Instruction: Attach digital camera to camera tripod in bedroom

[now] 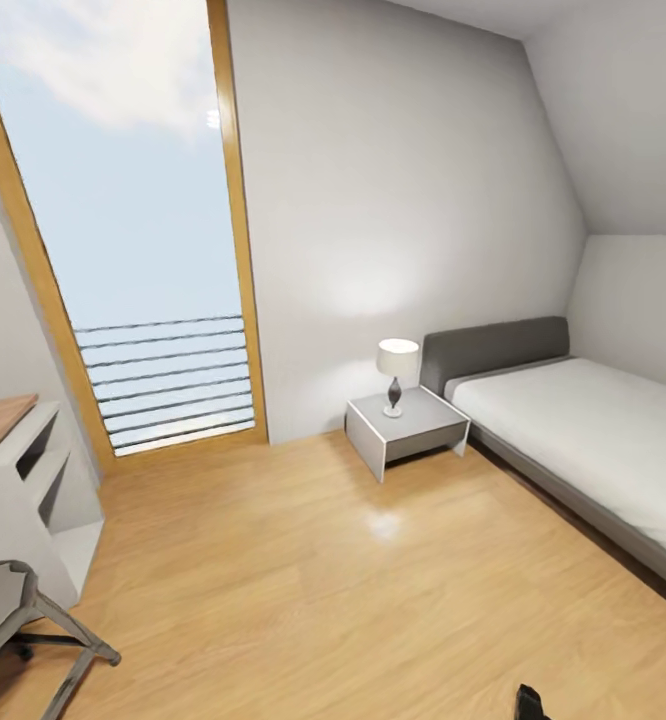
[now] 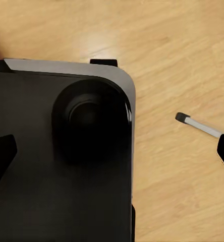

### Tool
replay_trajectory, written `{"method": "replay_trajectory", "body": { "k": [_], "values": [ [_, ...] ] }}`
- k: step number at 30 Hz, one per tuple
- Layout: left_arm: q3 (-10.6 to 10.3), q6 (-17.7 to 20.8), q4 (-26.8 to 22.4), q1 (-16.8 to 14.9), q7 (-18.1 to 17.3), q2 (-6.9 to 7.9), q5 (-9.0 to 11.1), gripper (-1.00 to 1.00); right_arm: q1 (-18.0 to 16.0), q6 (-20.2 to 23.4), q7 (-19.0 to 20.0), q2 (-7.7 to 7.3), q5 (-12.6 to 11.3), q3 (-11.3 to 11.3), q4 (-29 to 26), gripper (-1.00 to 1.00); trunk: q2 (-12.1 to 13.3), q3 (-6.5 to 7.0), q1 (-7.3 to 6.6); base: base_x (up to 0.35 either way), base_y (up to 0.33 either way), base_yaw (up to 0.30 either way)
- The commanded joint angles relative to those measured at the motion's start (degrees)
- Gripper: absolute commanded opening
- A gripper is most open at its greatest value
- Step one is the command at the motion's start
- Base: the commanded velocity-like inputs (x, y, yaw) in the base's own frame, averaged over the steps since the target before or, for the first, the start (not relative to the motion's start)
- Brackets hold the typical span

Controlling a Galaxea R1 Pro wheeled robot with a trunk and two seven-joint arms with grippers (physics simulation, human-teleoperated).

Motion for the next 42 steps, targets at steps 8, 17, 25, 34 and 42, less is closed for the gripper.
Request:
{"method": "replay_trajectory", "body": {
  "k": [8, 17, 25, 34, 42],
  "values": [
    [0.0, 0.4, -0.1, 0.0, 0.0, 0.00, 0.0, 1.00, 0.0, -0.2, 0.0, 0.00, 0.0, 0.0, 0.0, 1.00, 0.0, -0.06, 0.03, 0.341, 0.000, 0.000],
    [0.0, 0.5, -0.1, 0.0, 0.0, -0.05, 0.0, 1.00, 0.0, -0.2, 0.0, 0.01, 0.0, 0.0, 0.0, 1.00, 0.0, -0.06, 0.03, 0.341, 0.000, 0.000],
    [0.0, 0.6, -0.1, 0.0, 0.0, -0.08, 0.0, 1.00, 0.0, -0.2, 0.0, -0.01, 0.0, 0.0, 0.0, 1.00, 0.0, -0.06, 0.03, 0.342, 0.023, 0.000],
    [-0.1, 0.5, -0.1, 0.0, 0.0, -0.08, 0.0, 1.00, 0.0, -0.2, 0.0, 0.00, 0.0, 0.0, 0.0, 1.00, 0.0, -0.06, 0.03, 0.342, 0.068, -0.076],
    [-0.1, 0.6, -0.1, 0.0, 0.0, -0.08, 0.0, 1.00, 0.0, -0.2, 0.0, -0.01, 0.0, 0.0, 0.0, 1.00, 0.0, -0.06, 0.03, 0.342, 0.097, -0.242]
  ]
}}
